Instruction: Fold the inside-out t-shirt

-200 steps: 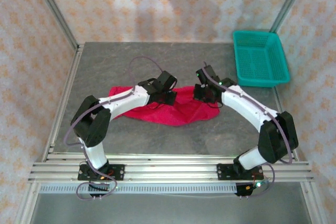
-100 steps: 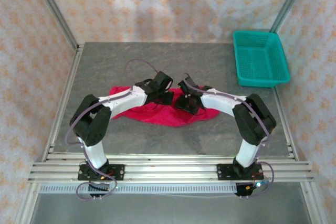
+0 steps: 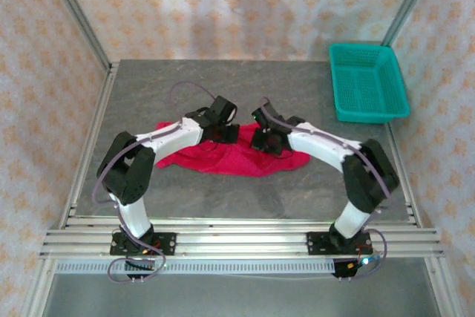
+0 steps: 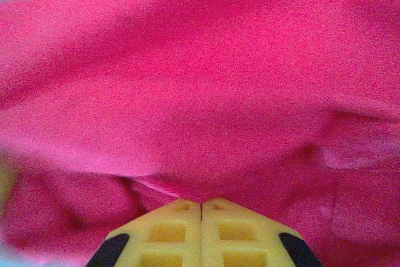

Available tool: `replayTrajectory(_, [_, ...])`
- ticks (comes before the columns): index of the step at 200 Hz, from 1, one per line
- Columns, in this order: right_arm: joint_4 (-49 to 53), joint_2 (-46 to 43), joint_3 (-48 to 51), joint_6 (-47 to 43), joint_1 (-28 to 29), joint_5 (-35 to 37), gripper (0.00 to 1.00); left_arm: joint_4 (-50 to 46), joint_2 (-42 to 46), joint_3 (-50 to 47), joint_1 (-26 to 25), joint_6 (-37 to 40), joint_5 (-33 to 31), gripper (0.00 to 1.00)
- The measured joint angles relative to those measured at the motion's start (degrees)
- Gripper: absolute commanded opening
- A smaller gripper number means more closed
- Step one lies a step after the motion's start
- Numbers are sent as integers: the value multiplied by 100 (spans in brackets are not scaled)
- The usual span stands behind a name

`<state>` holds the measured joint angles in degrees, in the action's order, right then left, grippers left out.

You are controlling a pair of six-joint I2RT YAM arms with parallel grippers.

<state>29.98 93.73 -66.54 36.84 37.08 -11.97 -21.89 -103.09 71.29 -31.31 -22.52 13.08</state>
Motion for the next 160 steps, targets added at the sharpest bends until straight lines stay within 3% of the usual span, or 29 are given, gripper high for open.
replayTrajectory(55, [422,-2616,-549,-391,-271,374,0,-184,-208,837,645,-79,2,0])
replayTrajectory(86, [168,-3467,564,-308,-328,396,0,-190,-208,994,691,-205,44,0])
replayTrajectory(109, [-103,-3215,1711,-111,-328,245,0,-184,-208,942,573,-299,70,0])
replayTrajectory(124, [-94,-2647,2041,-61,-328,177,7,-83,-208,785,439,-341,111,0])
replayTrajectory(151, [-345,-2118,1958,26,-295,111,44,22,-205,330,280,-470,175,0])
replayTrajectory(160, [-505,-2009,1823,11,-251,83,48,24,-205,229,282,-505,177,0])
